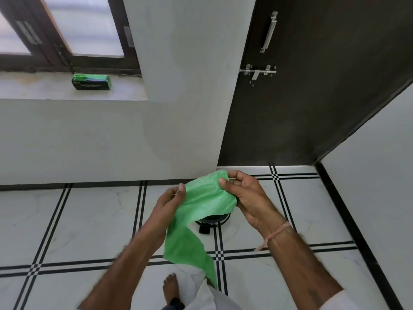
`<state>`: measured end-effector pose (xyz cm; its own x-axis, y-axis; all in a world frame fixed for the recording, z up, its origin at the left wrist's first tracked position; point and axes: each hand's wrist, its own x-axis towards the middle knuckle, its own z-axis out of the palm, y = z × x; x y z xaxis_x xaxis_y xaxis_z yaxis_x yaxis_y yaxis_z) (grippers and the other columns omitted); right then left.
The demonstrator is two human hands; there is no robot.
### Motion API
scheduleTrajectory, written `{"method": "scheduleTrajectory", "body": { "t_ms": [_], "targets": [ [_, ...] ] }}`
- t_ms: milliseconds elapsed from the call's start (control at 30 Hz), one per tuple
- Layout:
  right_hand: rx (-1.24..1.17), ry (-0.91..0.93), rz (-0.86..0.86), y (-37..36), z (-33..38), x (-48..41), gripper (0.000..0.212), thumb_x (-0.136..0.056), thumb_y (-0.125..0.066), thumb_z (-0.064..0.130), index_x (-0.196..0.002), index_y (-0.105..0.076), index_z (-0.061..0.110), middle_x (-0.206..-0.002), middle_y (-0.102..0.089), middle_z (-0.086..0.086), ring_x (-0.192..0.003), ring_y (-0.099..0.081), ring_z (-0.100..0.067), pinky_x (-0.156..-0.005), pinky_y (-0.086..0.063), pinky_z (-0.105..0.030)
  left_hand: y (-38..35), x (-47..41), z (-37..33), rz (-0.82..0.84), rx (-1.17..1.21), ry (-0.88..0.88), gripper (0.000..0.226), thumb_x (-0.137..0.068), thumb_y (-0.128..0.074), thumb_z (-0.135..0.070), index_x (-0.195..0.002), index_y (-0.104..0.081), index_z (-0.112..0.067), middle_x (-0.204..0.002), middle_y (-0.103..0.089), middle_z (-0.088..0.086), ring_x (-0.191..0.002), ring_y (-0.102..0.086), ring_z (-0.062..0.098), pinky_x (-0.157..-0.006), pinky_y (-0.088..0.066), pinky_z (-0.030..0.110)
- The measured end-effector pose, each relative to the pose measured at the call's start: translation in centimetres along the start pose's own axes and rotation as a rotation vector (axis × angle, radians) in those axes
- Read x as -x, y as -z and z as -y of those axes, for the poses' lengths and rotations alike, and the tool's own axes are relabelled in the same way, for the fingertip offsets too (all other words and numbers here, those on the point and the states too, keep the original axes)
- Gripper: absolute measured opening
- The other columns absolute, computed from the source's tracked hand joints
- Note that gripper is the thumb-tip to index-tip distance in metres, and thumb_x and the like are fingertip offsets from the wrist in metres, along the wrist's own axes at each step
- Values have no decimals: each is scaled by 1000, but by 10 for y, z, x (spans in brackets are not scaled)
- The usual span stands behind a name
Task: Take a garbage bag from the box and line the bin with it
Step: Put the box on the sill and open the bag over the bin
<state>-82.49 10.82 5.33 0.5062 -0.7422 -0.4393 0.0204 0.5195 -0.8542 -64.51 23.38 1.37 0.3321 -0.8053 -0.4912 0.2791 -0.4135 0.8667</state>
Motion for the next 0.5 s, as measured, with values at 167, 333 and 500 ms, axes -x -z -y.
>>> {"method": "scheduleTrajectory", "body": {
  "t_ms": [167, 333, 500],
  "targets": [
    [216, 90, 177, -6, 8, 2, 23, -86, -75, 14, -108, -76, 6, -102, -80, -15, -91, -76, -22, -84, -62, -33, -3, 7, -28, 336, -158, -159, 50, -103, -43, -57, -130, -69, -24, -129, -73, -1, -124, -65, 13, -102, -49, 24],
    [298, 142, 247, -10, 19, 5, 13, -99, -63, 7, -96, -75, 11, -93, -76, -9, -86, -72, -16, -79, -59, -28, -1, 10, -32, 346, -39, -227, 25, -99, -65, -22, -104, -71, 2, -100, -74, 18, -92, -69, 26, -90, -55, 40],
    [230, 151, 141, -13, 11, 10, 25, -92, -73, 15, -112, -71, 1, -110, -77, -18, -95, -73, -24, -85, -61, -38, -15, 16, -26, 4, -205, -460, 19, -85, -83, -18, -84, -65, -12, -80, -69, 9, -74, -64, 23, -63, -55, 26]
  ]
}}
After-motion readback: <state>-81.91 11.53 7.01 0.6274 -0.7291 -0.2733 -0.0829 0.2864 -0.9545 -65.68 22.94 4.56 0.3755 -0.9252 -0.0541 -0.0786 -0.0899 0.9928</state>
